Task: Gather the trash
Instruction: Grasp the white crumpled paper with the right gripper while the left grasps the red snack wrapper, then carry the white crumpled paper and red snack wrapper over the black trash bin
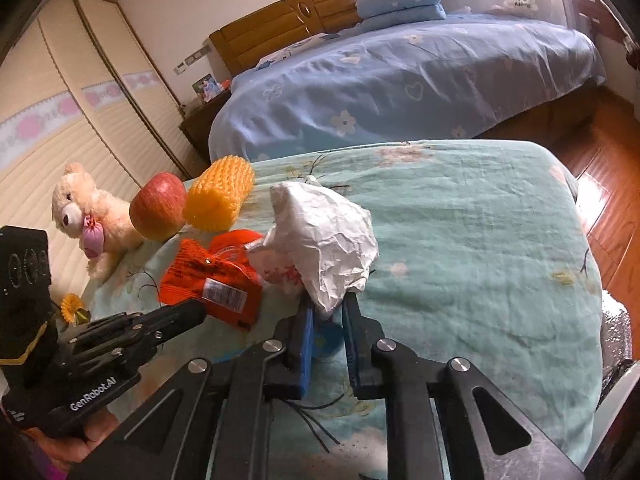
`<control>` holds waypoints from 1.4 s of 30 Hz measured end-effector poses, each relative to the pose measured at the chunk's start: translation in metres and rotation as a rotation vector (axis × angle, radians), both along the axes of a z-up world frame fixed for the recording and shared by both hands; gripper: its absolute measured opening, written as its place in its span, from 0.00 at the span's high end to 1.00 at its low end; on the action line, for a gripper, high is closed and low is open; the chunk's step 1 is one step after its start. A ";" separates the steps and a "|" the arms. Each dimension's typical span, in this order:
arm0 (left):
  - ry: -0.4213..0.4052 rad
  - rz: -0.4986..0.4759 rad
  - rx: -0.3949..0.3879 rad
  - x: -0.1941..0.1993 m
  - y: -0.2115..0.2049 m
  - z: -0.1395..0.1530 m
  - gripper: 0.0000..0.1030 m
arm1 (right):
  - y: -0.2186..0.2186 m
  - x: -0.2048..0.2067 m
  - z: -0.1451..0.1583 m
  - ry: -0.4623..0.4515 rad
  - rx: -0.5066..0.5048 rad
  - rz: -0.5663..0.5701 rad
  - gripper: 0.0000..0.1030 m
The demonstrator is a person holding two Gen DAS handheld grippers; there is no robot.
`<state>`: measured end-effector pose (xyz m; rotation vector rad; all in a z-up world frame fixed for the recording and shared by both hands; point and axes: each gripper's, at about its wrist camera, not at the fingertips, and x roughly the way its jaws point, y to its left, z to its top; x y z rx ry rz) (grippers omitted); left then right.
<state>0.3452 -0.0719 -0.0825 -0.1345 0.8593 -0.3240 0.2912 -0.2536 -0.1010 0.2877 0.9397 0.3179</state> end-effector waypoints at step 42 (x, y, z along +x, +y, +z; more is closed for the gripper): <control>-0.092 -0.129 -0.047 -0.121 -0.024 0.035 1.00 | -0.063 -0.136 0.030 -0.038 0.046 -0.216 0.89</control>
